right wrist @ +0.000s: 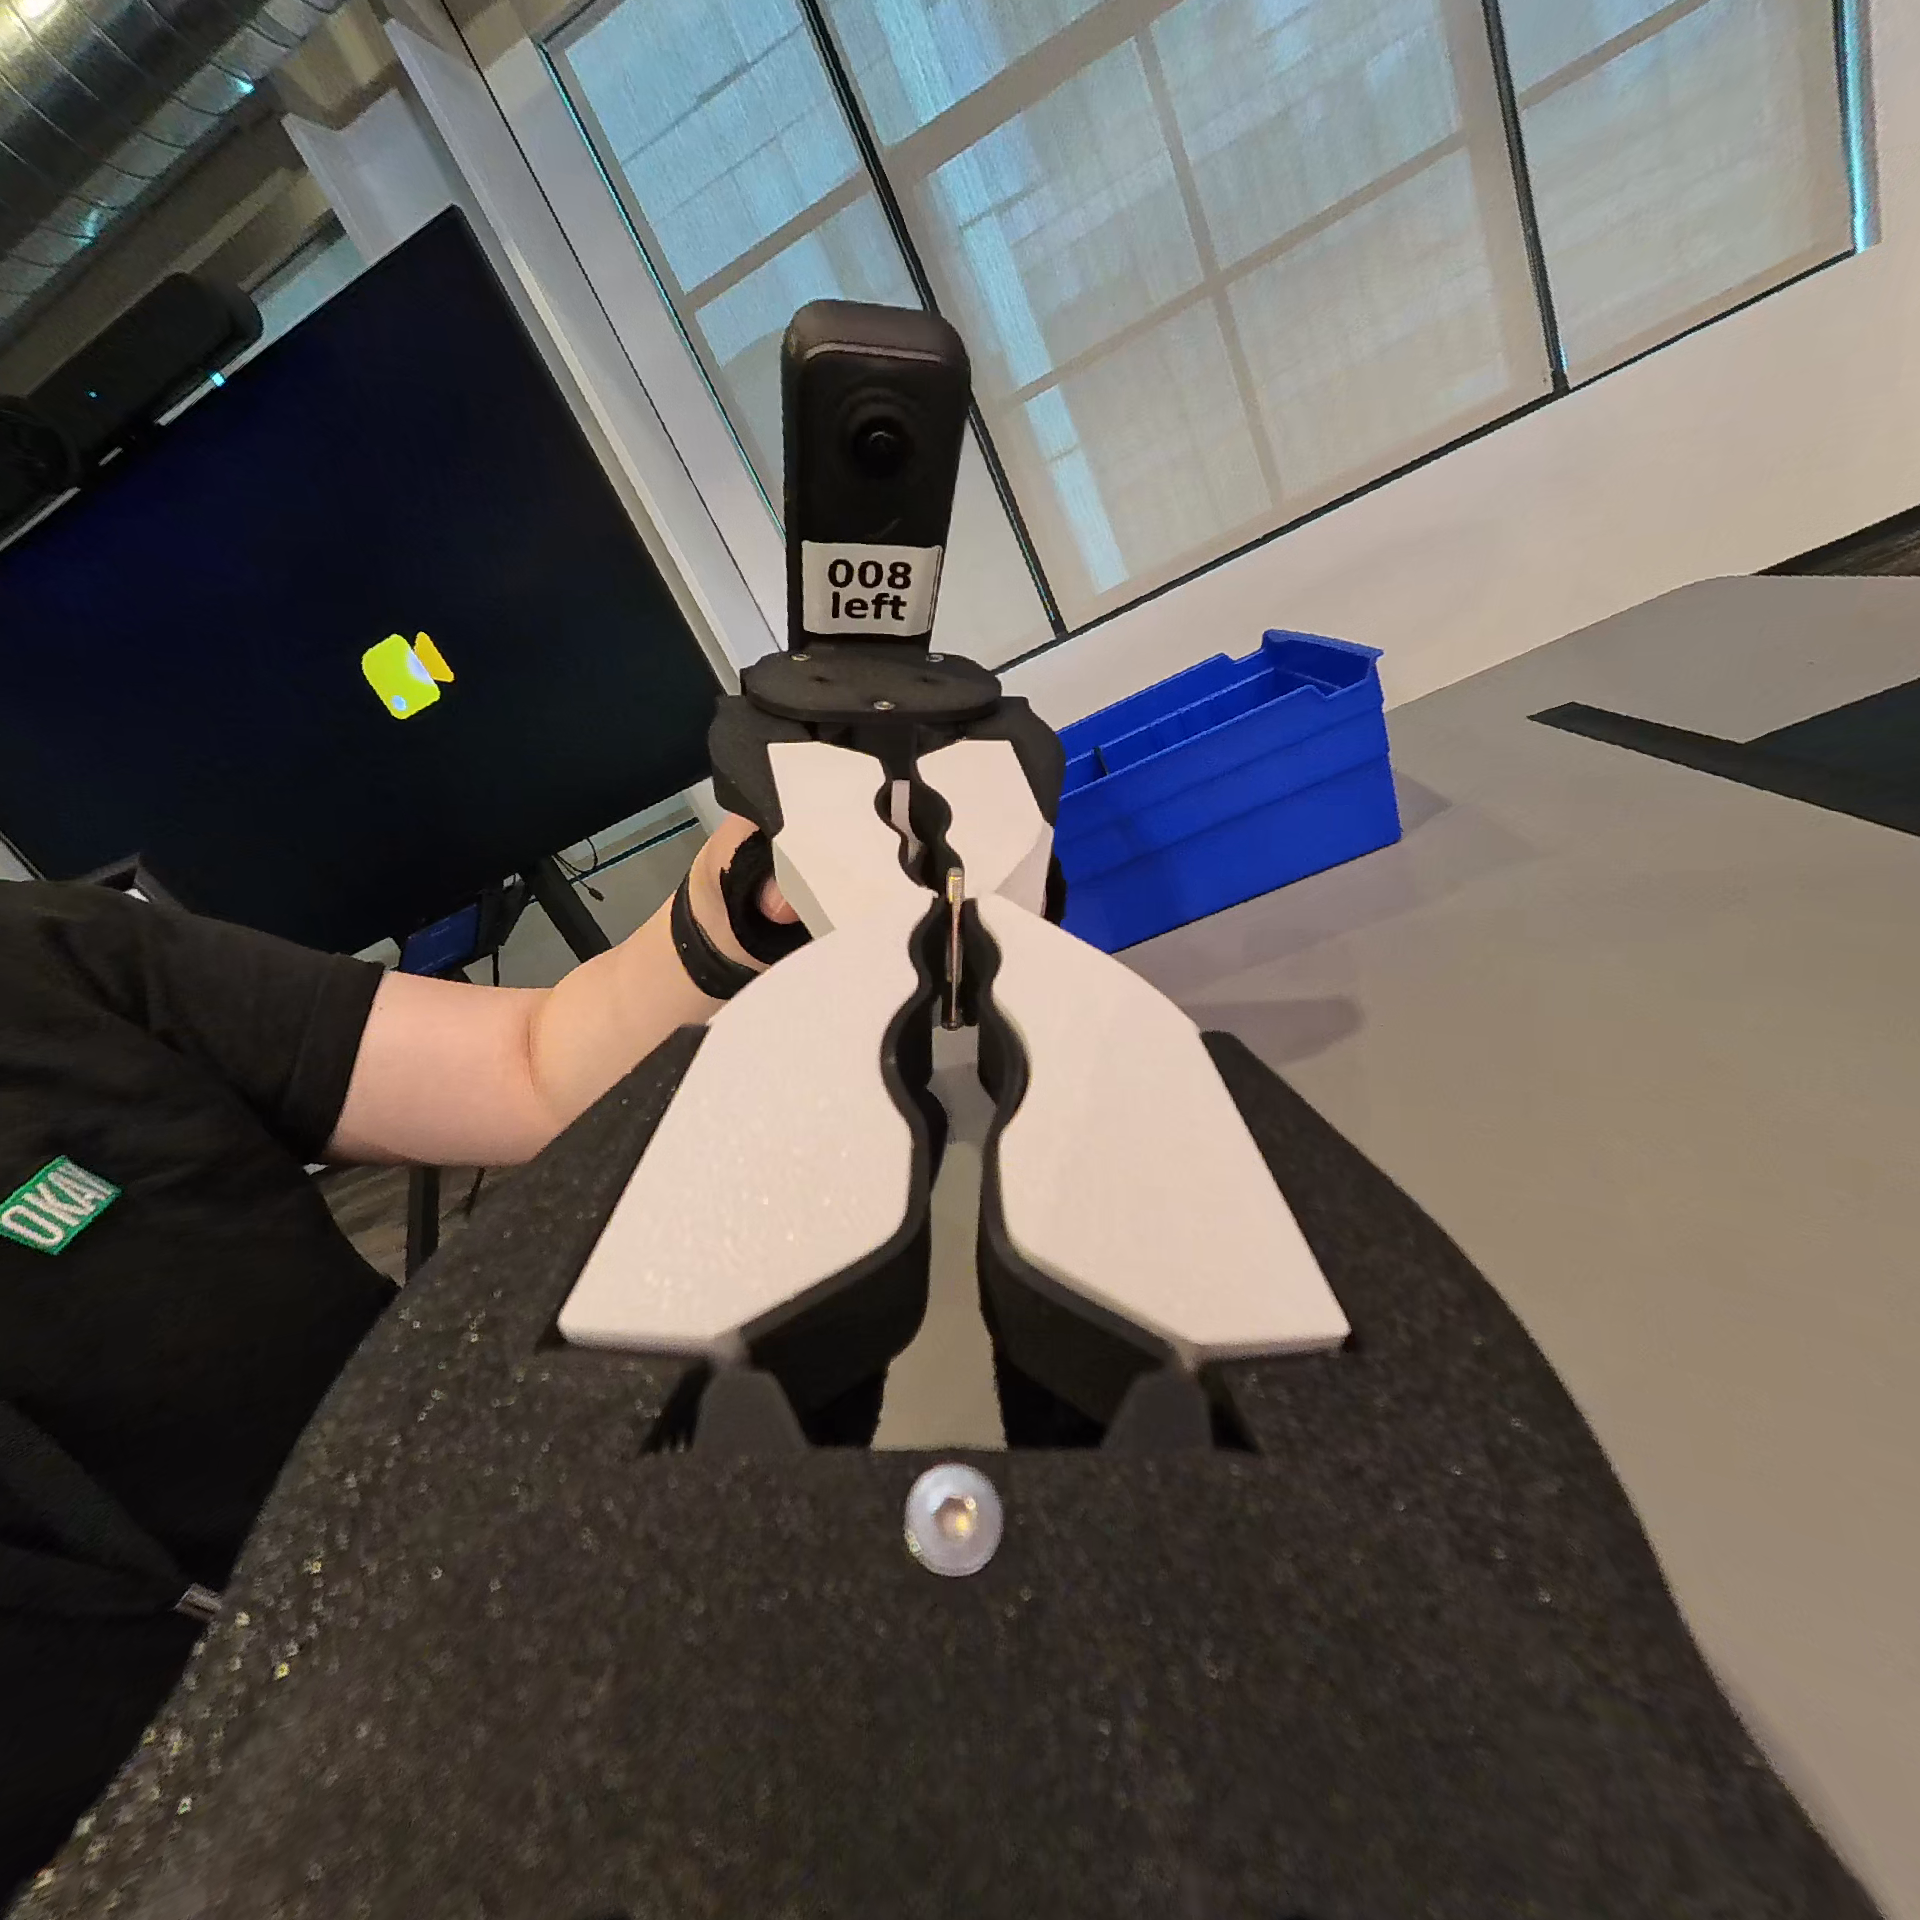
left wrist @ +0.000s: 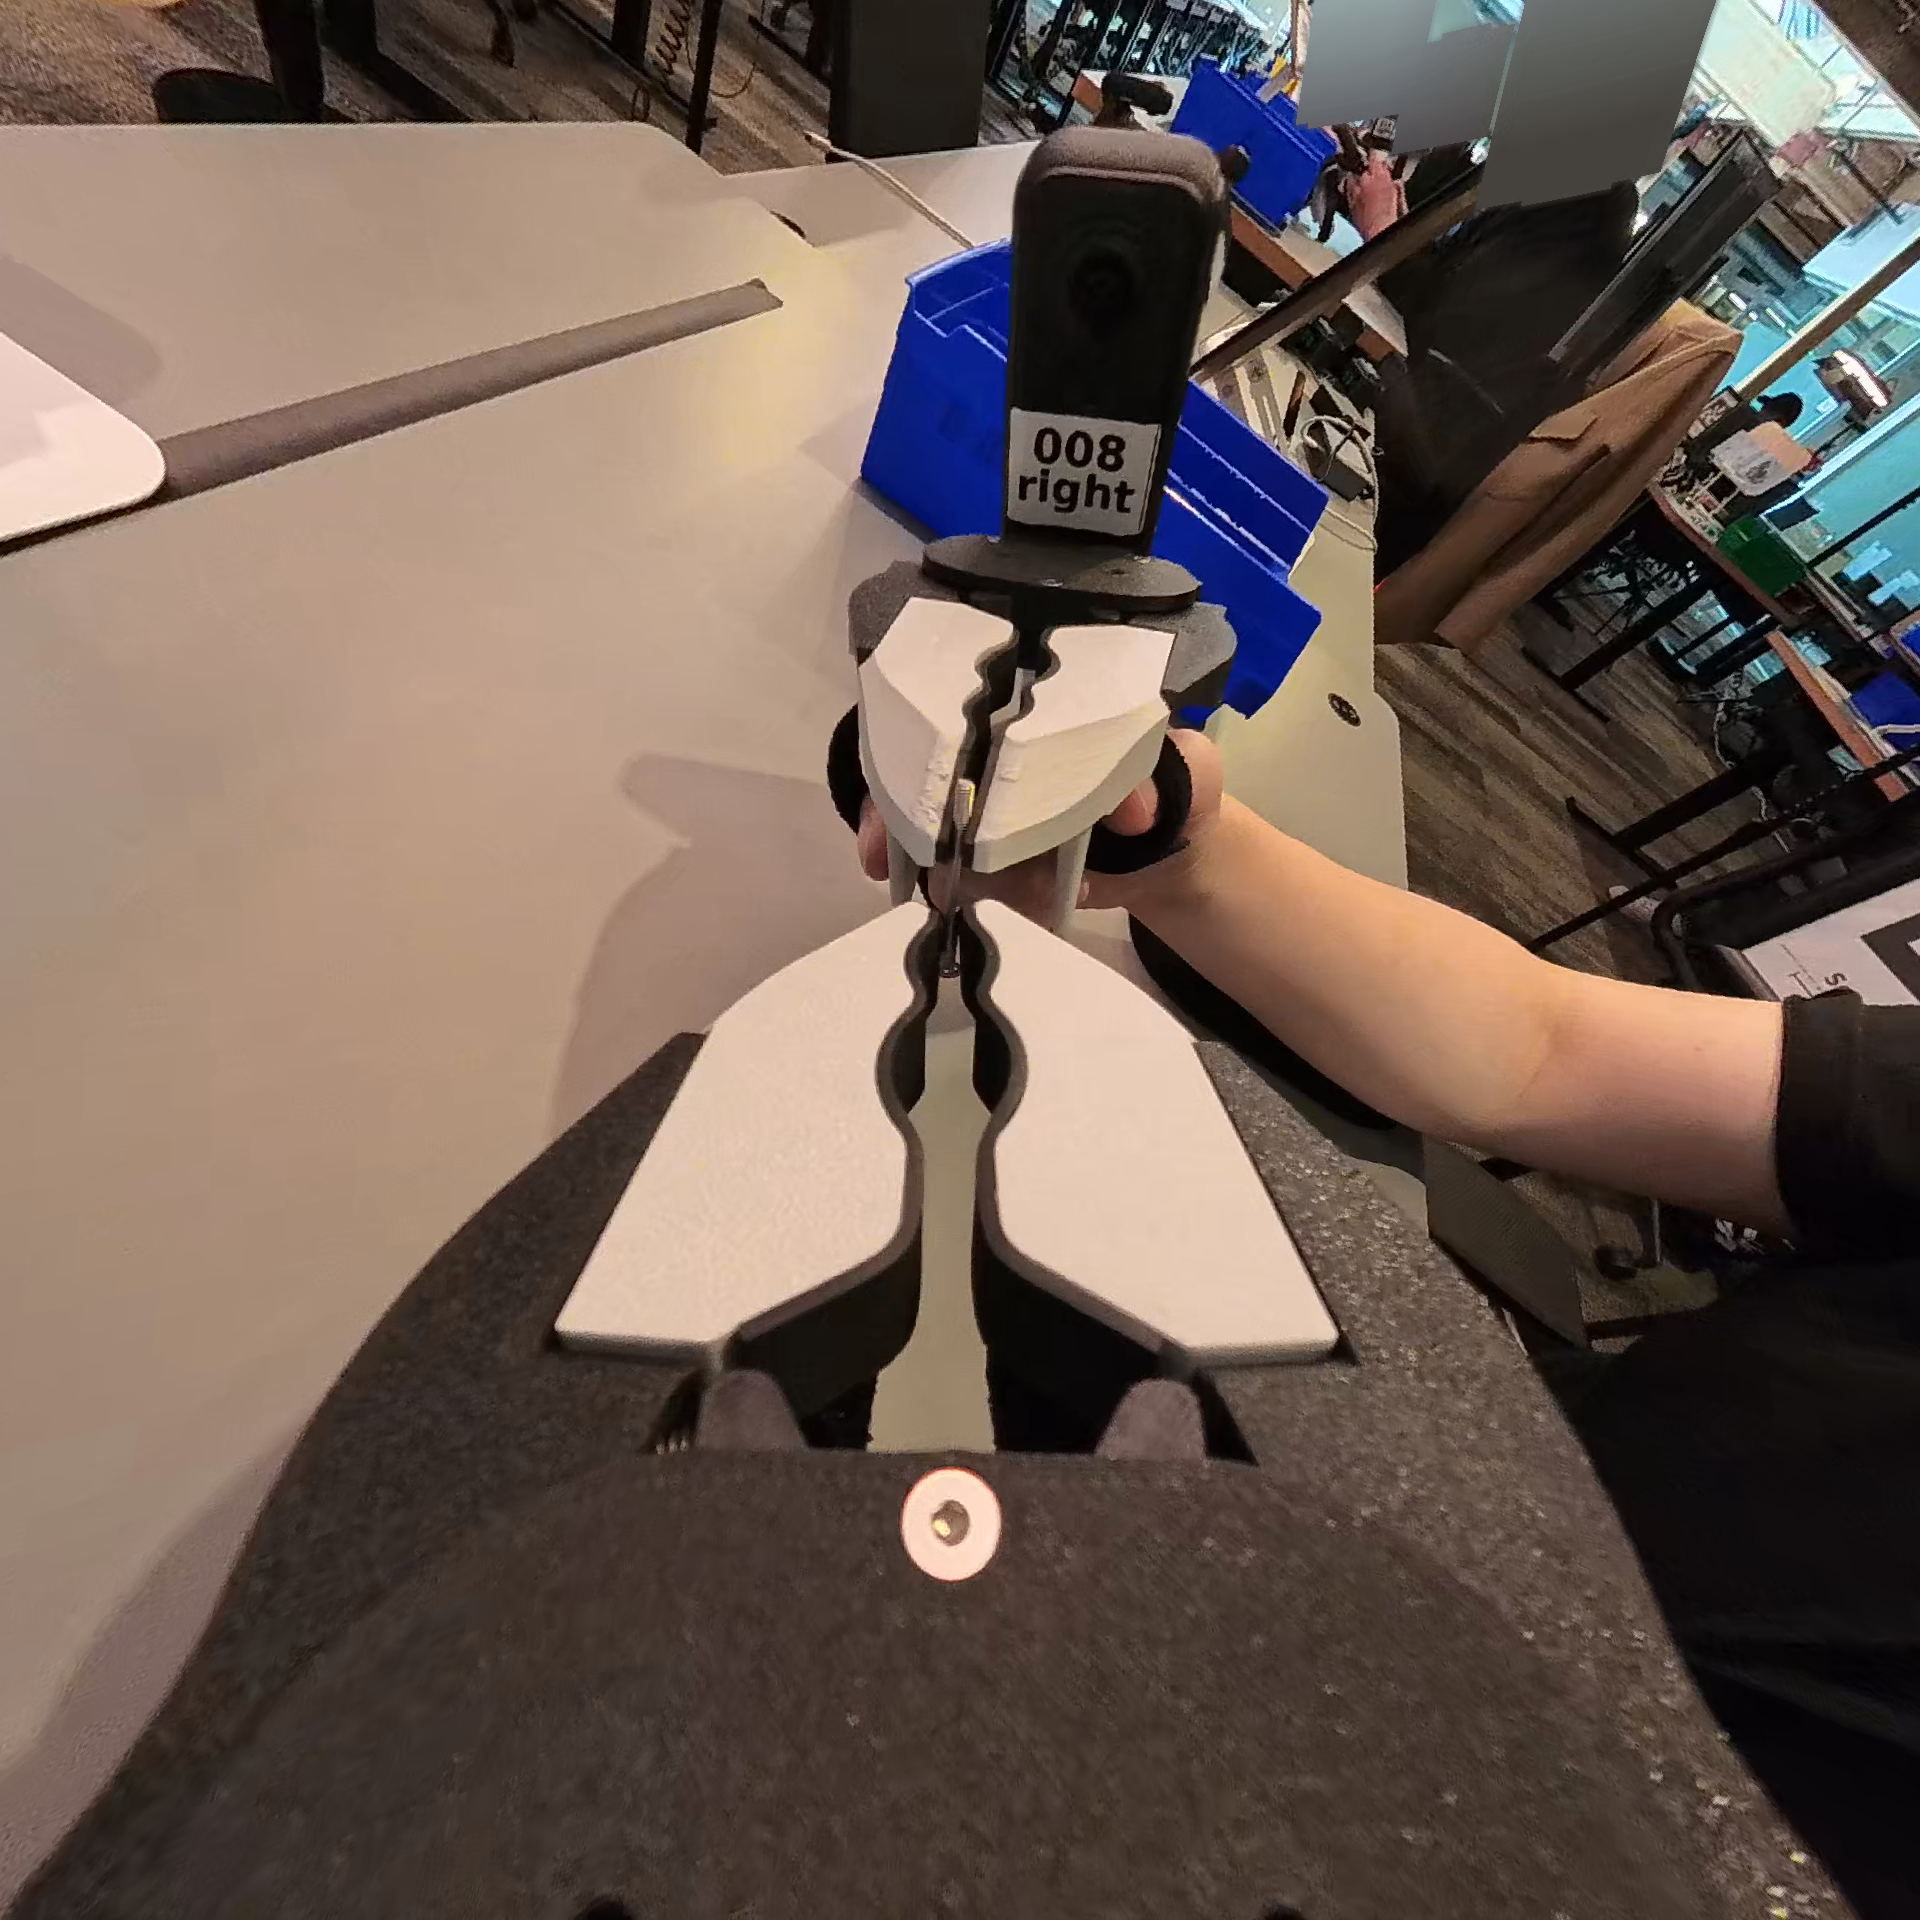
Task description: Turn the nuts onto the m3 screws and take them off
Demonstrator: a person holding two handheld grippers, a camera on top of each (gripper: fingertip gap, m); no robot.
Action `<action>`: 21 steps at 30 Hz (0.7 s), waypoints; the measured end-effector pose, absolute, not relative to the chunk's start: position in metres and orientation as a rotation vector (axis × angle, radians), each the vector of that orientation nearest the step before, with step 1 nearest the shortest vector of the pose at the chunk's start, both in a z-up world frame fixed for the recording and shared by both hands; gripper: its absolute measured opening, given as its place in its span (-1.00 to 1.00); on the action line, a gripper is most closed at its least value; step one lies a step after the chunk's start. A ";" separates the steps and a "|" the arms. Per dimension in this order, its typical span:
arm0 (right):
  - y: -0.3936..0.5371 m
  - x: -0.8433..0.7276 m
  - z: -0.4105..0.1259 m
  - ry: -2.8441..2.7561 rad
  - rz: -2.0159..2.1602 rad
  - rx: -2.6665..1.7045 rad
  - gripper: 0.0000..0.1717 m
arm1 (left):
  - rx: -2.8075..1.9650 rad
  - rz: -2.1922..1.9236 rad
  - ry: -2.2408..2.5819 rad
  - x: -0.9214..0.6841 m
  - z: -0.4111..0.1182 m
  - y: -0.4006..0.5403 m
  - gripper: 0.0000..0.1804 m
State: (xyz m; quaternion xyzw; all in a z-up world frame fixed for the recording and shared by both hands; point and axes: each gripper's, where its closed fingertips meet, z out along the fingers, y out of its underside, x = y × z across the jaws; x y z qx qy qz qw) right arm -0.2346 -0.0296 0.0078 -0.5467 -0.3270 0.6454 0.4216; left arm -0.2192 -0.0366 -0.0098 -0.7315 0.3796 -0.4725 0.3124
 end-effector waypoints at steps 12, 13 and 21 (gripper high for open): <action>-0.030 -0.236 0.005 -0.834 1.611 -1.380 -0.97 | -1.940 -1.255 1.006 -0.218 -0.014 -0.038 -0.95; -0.030 -0.236 0.005 -0.833 1.610 -1.380 -0.97 | -1.940 -1.253 1.007 -0.218 -0.014 -0.038 -0.95; -0.032 -0.236 0.005 -0.843 1.607 -1.381 -0.97 | -1.939 -1.241 1.025 -0.217 -0.016 -0.039 -0.97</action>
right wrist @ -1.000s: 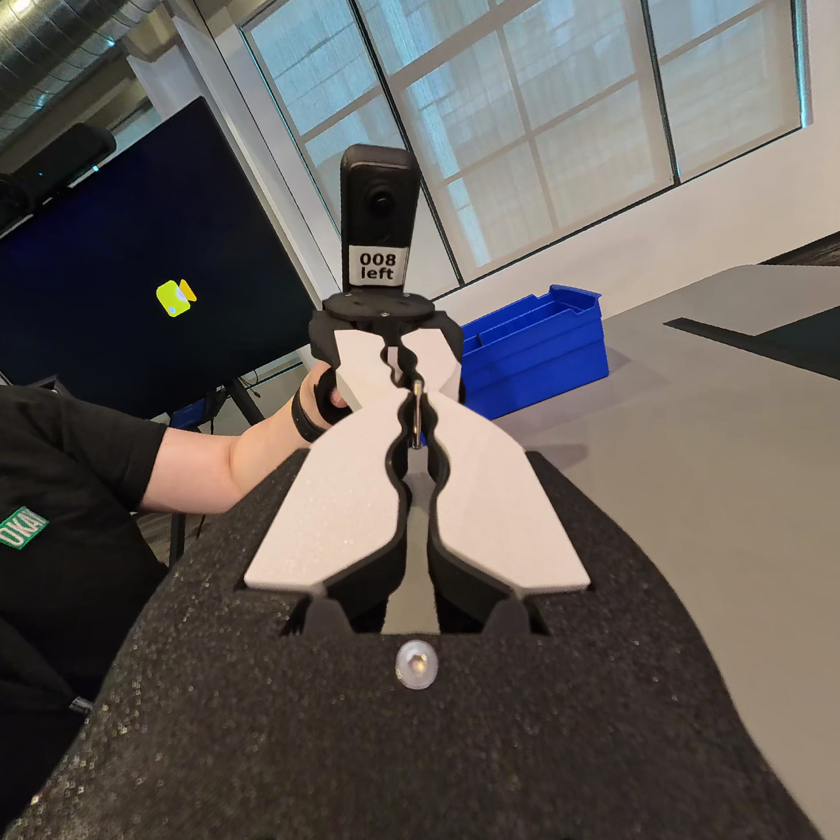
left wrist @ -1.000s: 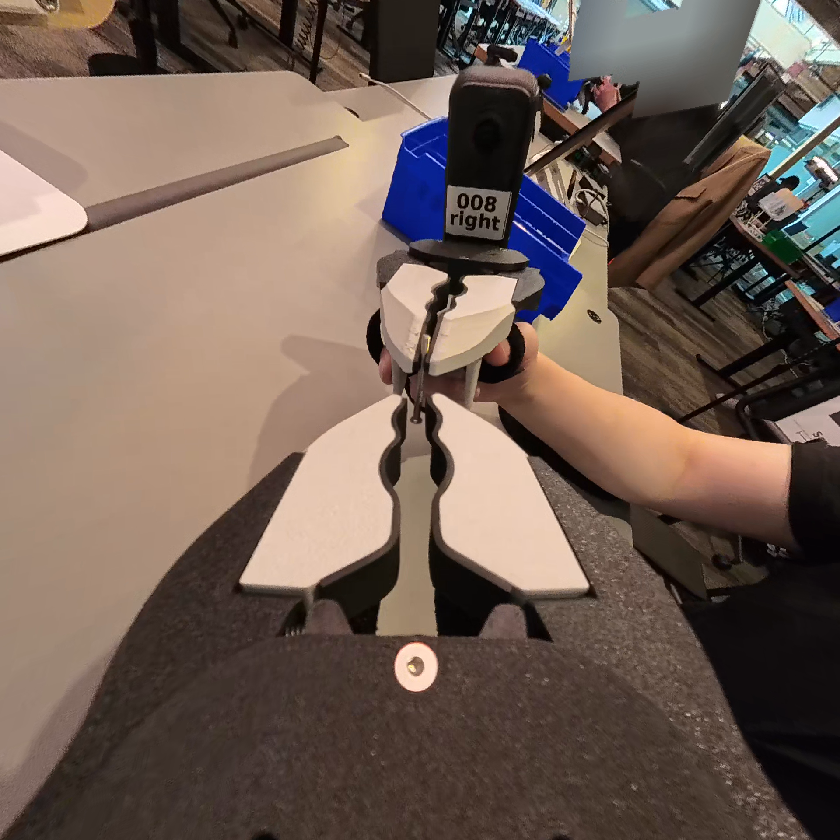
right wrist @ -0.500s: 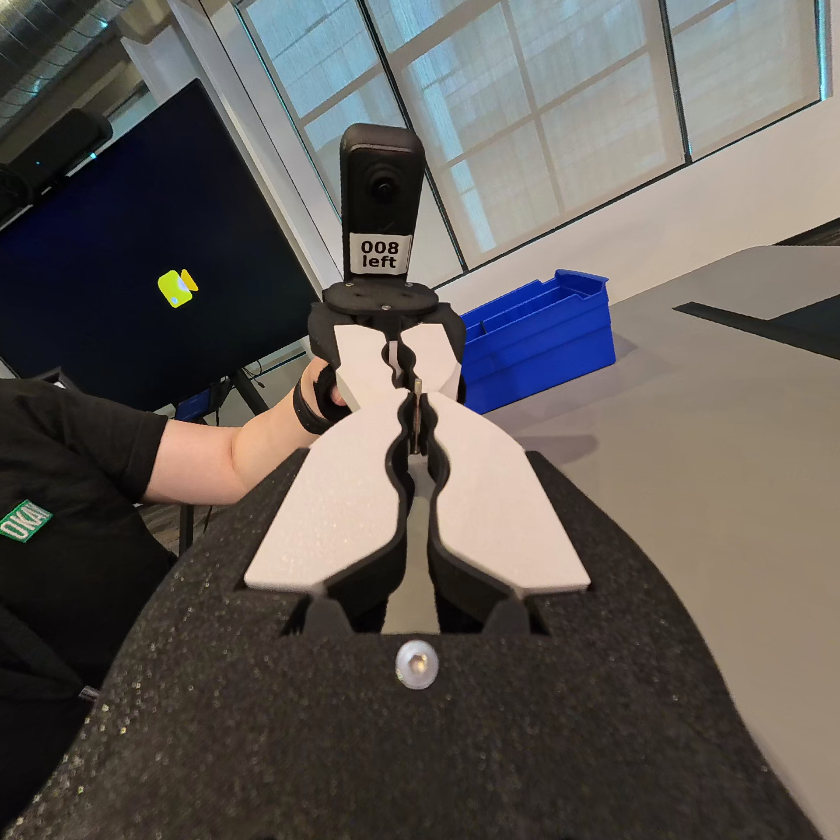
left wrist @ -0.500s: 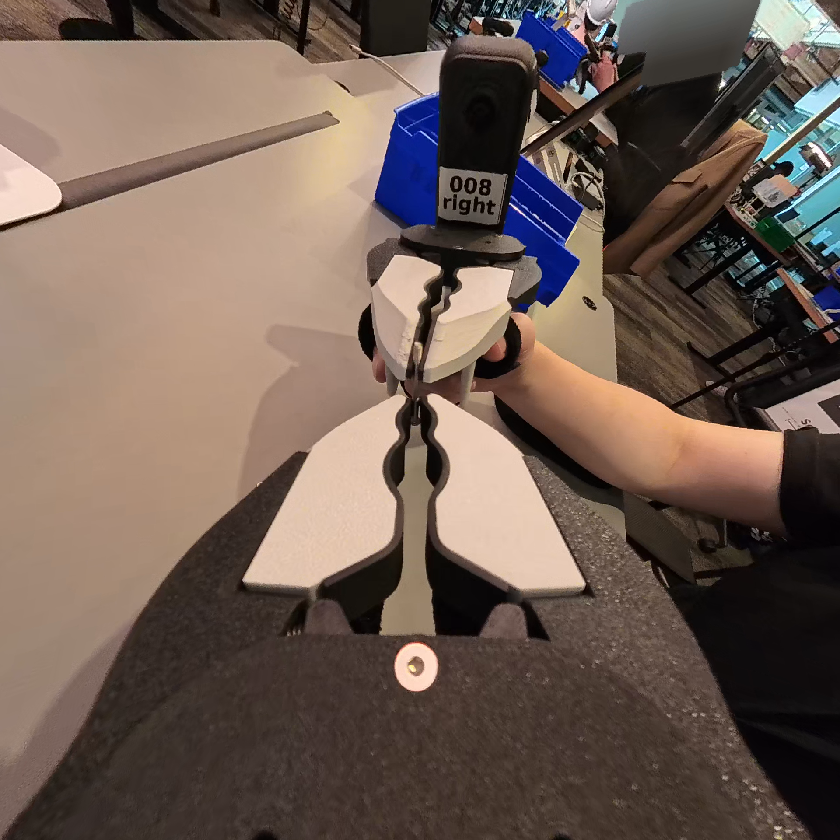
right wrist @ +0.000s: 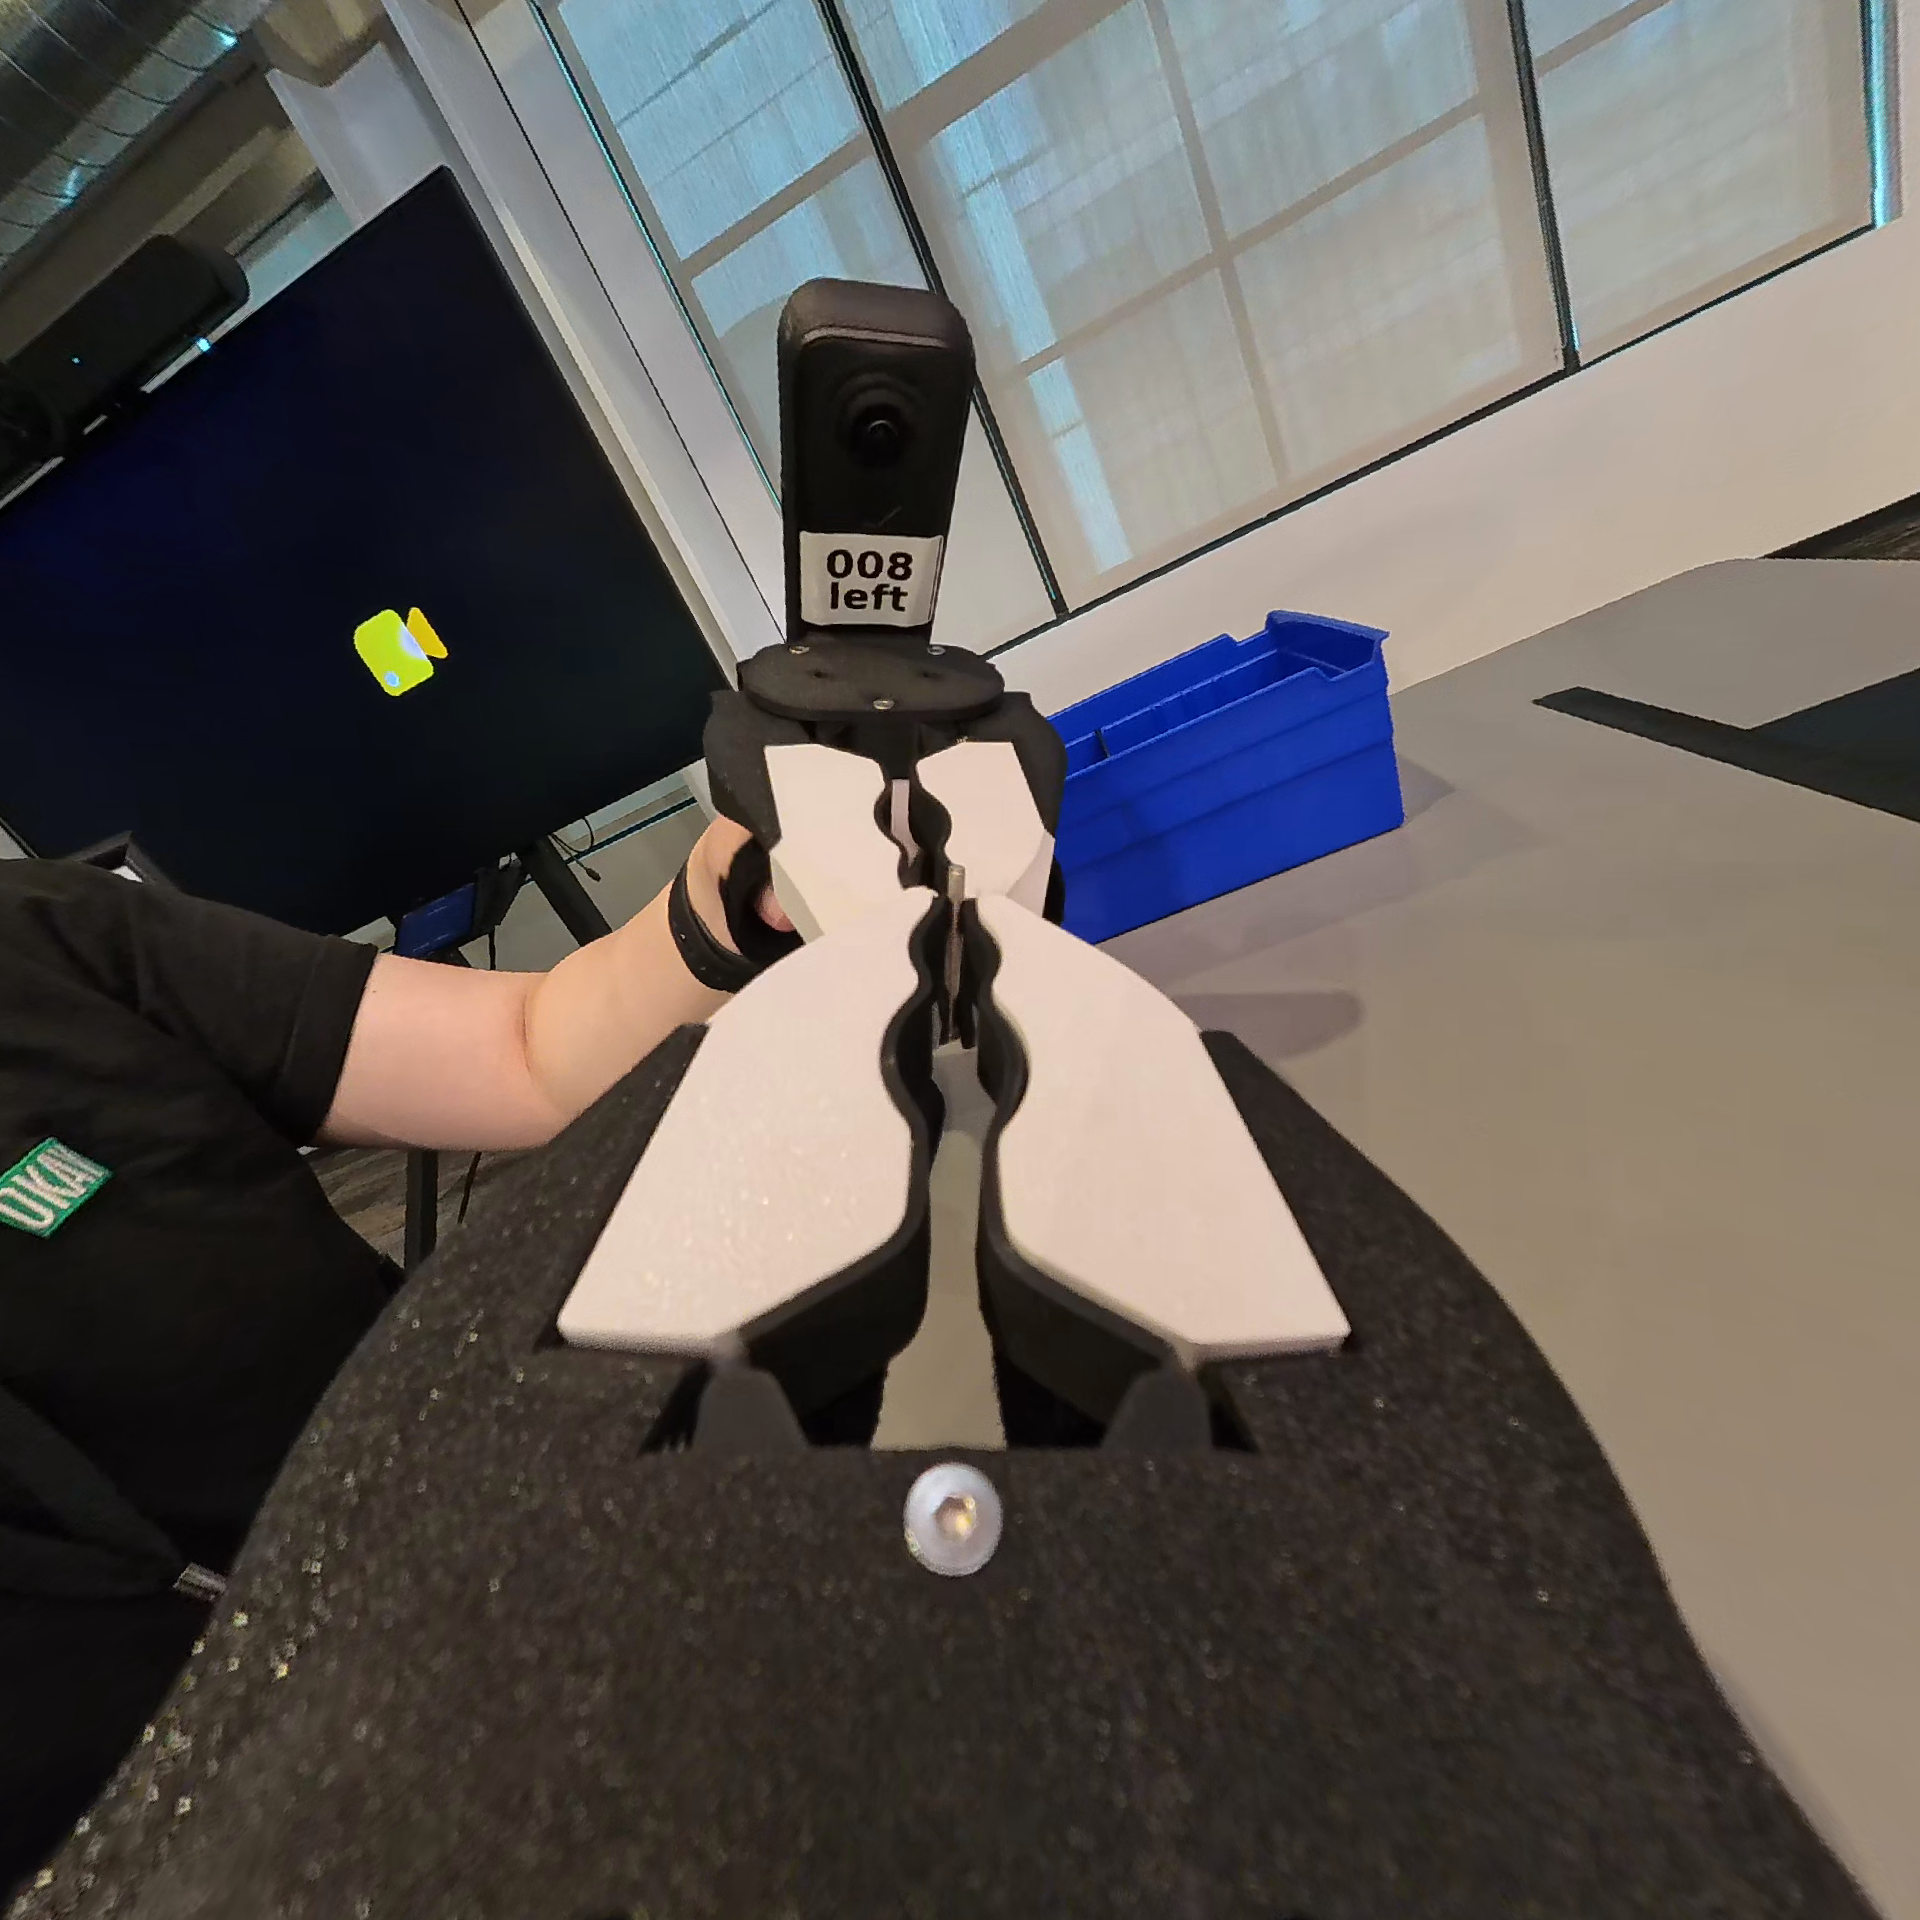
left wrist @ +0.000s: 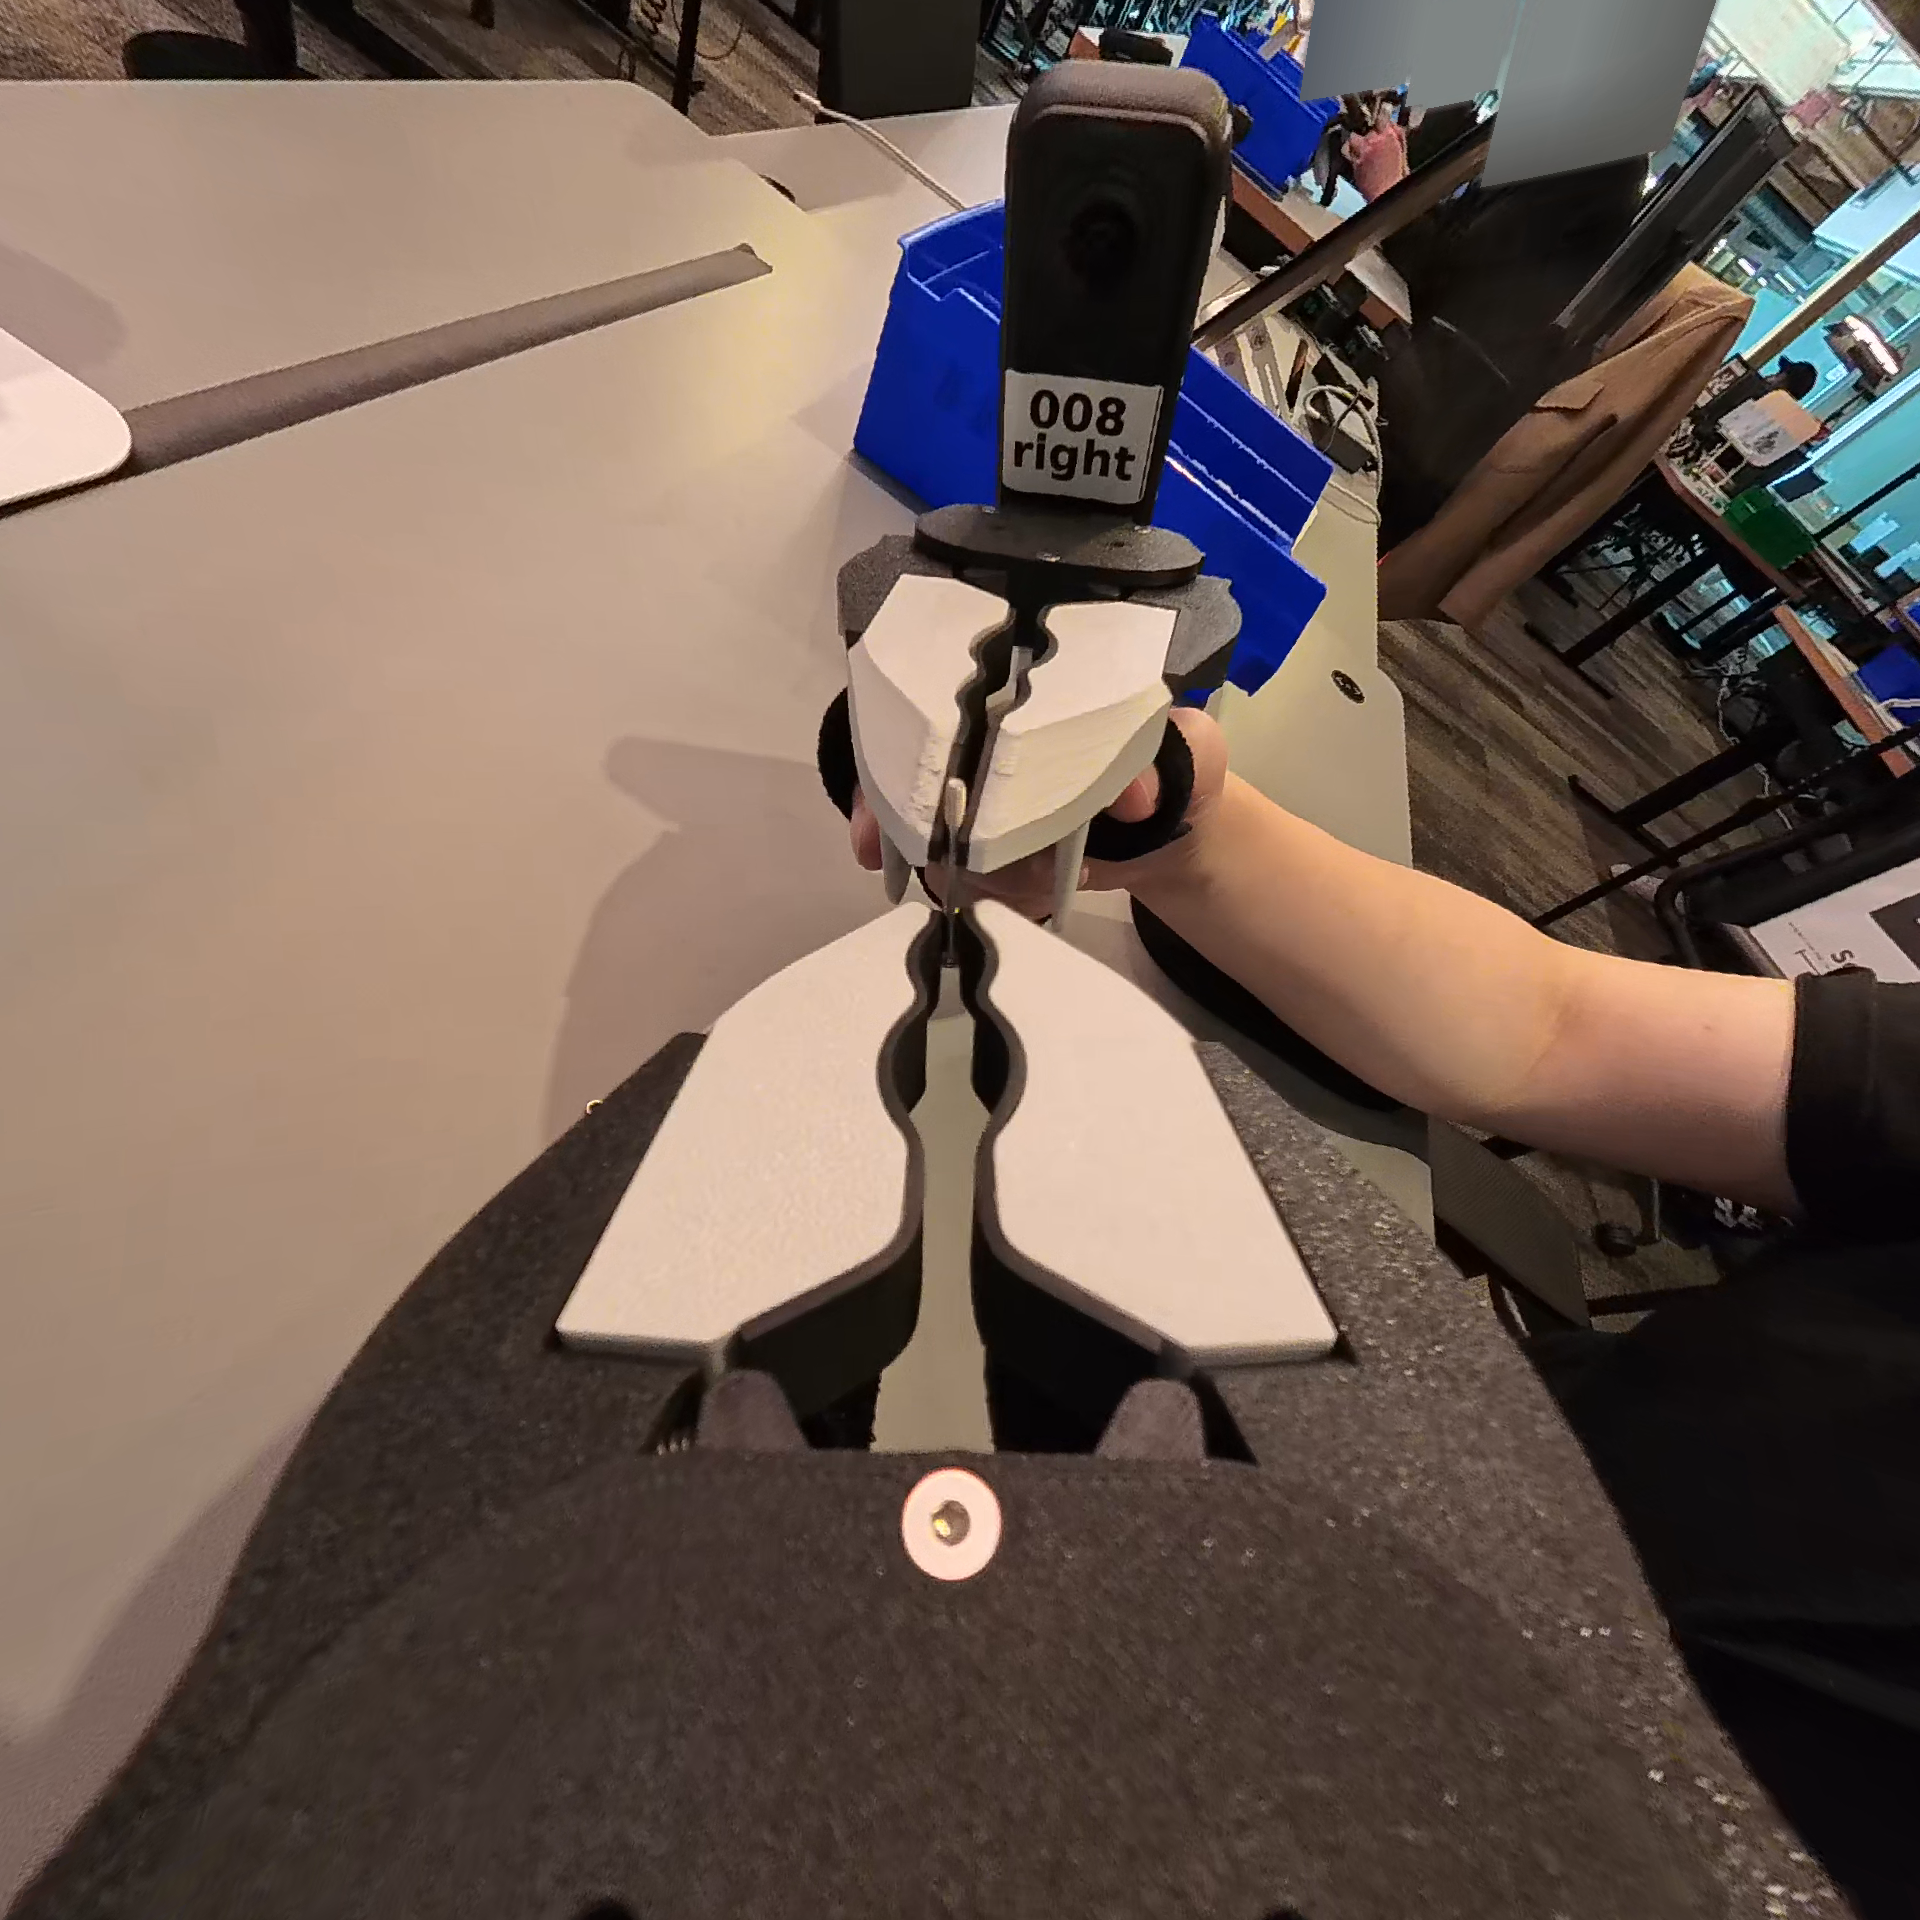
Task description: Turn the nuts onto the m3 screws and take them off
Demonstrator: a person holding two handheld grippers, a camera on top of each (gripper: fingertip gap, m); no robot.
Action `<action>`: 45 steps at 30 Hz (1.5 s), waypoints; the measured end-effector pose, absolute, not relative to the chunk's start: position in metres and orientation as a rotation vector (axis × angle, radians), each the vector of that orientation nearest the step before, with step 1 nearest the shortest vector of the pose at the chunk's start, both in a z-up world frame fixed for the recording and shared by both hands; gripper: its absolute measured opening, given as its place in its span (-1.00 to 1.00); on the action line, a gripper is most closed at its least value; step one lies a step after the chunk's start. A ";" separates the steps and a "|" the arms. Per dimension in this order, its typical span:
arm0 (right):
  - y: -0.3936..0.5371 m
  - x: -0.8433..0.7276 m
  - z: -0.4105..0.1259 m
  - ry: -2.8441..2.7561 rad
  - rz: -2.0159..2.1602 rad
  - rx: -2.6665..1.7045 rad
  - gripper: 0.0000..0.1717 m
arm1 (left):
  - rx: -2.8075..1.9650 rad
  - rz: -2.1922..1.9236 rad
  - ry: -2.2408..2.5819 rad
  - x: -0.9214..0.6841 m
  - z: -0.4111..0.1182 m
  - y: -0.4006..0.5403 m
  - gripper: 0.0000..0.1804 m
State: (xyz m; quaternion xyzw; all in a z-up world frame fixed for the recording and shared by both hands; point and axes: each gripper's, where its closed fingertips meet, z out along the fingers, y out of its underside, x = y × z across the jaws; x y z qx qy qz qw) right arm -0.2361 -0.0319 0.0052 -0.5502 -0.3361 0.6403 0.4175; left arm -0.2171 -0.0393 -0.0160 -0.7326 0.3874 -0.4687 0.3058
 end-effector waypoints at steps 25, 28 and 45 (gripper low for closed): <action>0.073 -0.117 -0.036 -0.391 0.105 -1.739 -0.57 | -1.963 -0.724 0.943 -0.257 -0.024 -0.011 -0.97; 0.072 -0.119 -0.036 -0.405 0.090 -1.740 -0.57 | -1.962 -0.714 0.934 -0.258 -0.021 -0.011 -0.97; 0.072 -0.116 -0.036 -0.406 0.051 -1.740 -0.57 | -1.958 -0.703 0.952 -0.254 -0.018 -0.016 -0.97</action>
